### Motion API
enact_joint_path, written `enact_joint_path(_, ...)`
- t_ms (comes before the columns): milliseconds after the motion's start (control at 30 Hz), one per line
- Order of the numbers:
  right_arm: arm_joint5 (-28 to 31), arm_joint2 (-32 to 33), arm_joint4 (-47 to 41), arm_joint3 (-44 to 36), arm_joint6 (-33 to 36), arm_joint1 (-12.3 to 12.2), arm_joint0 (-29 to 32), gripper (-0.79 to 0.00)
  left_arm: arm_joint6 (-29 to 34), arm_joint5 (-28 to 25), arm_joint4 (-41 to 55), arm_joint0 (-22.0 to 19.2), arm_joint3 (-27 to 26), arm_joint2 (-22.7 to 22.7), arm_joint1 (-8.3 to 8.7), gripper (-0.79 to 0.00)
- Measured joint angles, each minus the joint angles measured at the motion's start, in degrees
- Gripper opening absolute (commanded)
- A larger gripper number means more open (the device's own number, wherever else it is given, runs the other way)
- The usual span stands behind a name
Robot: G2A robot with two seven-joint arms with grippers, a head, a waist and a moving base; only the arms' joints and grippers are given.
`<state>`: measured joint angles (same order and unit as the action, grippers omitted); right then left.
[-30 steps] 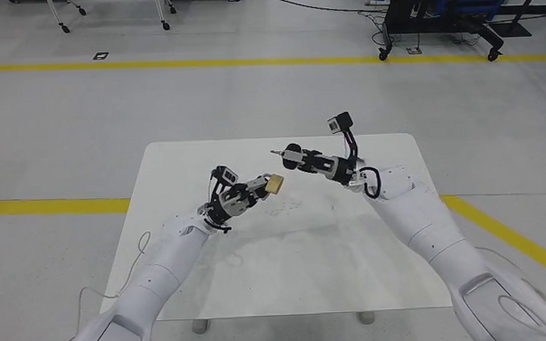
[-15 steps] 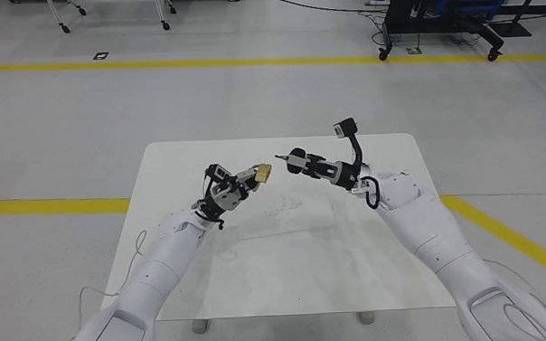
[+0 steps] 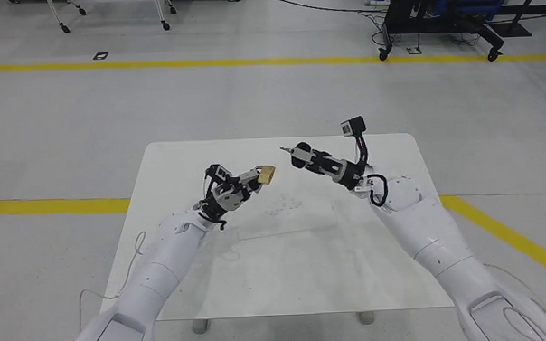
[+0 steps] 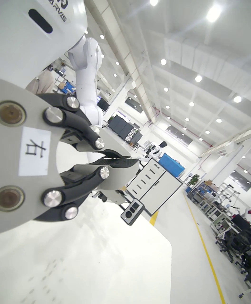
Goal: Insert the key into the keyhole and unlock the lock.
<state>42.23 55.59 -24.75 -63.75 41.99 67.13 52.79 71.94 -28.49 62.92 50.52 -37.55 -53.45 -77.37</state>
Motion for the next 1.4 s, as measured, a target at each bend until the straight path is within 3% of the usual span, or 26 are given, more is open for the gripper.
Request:
enact_joint_path(333,-3.8,-3.3,4.1,2.3,-4.1,2.0,-2.3,-0.785,-1.3,1.5,-6.2,1.5,-4.0,-1.1,0.61,-0.785)
enact_joint_path(1400,-3.6,-3.0,1.4,3.9,0.8,3.9,-2.3,-0.785,-5.0,2.6,-9.2,3.6,-6.3,-5.9,0.49,-0.785)
